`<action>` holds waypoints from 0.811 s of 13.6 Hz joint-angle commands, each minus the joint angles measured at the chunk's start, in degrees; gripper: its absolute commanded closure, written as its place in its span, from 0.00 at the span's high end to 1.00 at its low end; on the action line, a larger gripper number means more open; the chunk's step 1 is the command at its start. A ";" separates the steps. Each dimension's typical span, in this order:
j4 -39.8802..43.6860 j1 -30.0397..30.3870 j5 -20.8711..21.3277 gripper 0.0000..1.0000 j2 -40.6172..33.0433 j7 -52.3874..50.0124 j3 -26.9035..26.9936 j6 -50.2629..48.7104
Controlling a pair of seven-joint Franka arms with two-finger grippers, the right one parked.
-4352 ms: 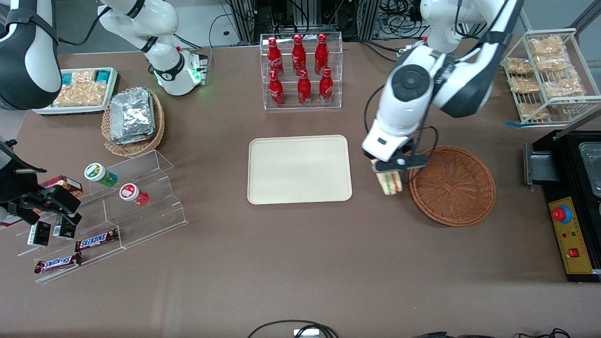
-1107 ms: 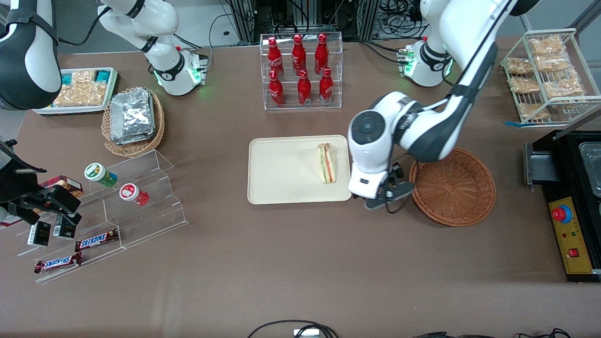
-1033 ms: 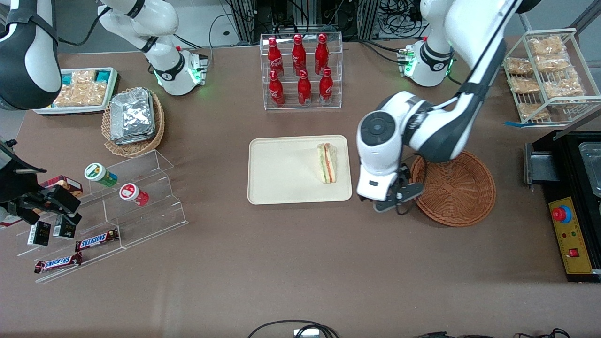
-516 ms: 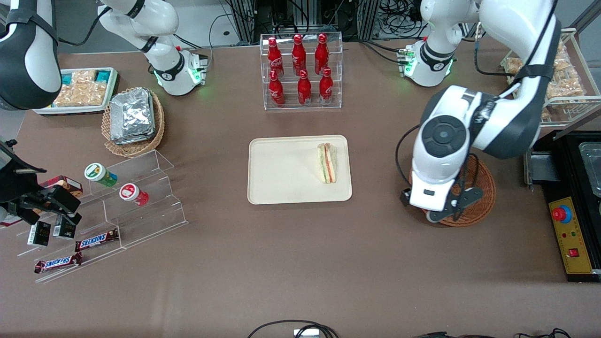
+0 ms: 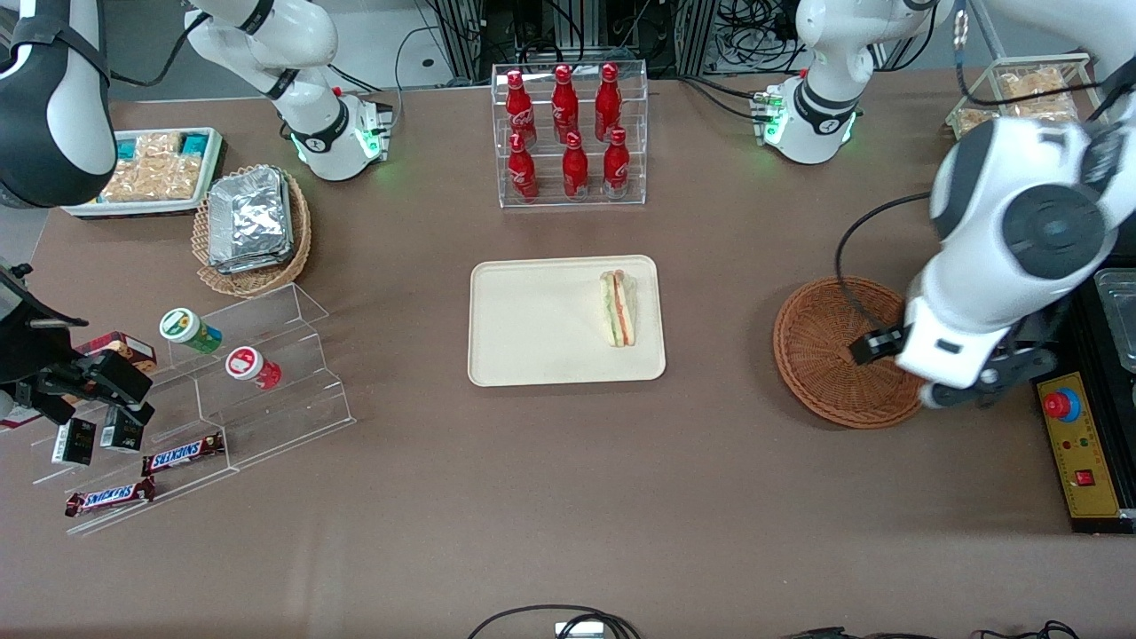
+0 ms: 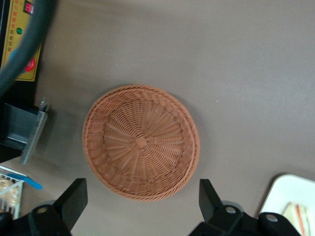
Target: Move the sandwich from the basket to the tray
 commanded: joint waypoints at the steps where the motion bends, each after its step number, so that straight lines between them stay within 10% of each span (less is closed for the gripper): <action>1: -1.41 -0.37 -5.28 1.00 -6.02 10.88 5.69 -3.78; 11: -1.50 -2.65 -9.16 1.00 -12.54 31.66 11.94 -10.39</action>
